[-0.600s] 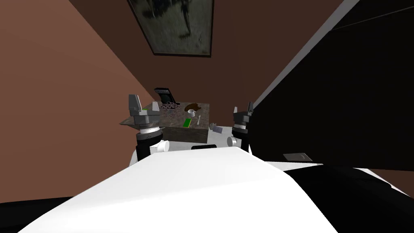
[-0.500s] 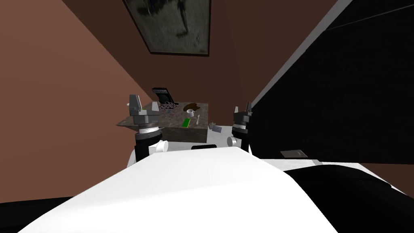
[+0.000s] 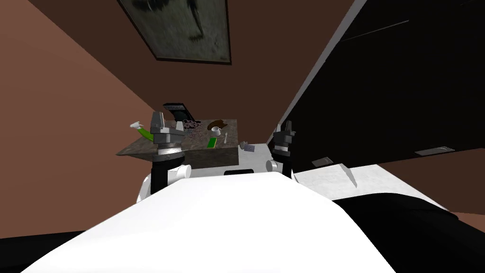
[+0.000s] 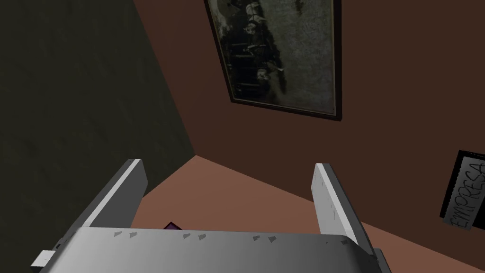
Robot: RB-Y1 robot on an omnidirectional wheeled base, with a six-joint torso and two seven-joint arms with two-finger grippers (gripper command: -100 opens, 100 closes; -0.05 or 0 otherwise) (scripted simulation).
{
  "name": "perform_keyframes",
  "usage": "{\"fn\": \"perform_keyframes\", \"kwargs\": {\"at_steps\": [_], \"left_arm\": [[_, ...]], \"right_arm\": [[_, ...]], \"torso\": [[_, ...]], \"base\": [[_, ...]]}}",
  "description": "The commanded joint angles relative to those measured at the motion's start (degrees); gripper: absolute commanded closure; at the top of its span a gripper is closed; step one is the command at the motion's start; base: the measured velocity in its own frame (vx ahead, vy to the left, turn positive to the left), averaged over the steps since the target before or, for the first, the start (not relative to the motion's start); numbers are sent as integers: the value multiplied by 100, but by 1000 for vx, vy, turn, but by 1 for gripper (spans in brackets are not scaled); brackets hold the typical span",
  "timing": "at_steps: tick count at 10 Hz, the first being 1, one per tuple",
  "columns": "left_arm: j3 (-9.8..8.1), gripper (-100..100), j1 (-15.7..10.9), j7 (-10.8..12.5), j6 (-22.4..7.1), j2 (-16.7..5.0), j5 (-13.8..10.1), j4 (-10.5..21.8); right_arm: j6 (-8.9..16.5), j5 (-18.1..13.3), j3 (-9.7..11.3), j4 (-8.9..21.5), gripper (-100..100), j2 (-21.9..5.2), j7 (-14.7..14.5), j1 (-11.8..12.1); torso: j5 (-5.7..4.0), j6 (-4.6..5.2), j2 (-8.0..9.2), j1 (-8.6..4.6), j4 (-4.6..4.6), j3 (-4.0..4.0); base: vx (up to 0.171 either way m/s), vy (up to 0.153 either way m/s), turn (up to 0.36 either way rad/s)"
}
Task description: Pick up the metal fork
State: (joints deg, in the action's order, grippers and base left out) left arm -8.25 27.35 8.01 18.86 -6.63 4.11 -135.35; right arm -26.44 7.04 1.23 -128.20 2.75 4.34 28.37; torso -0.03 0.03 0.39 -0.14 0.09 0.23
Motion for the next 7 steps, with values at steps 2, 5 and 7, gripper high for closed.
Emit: {"fn": "perform_keyframes", "kwargs": {"at_steps": [2,5,7], "left_arm": [[-286,-100,-72,214,-433,-133,-101,10],[-489,-100,-104,359,-865,-208,-171,29],[-708,-100,-136,517,-1186,-279,-244,53]], "right_arm": [[0,0,-1,0,0,0,0,1],[0,0,0,0,0,0,0,1],[0,0,0,0,0,0,0,0]], "torso": [[1,-4,-7,7,-1,-3],[2,-1,-8,8,-1,-4],[1,1,-8,6,-1,-4]], "base": [[-79,-25,-181],[-70,-29,-183],[-75,-33,-258]]}}
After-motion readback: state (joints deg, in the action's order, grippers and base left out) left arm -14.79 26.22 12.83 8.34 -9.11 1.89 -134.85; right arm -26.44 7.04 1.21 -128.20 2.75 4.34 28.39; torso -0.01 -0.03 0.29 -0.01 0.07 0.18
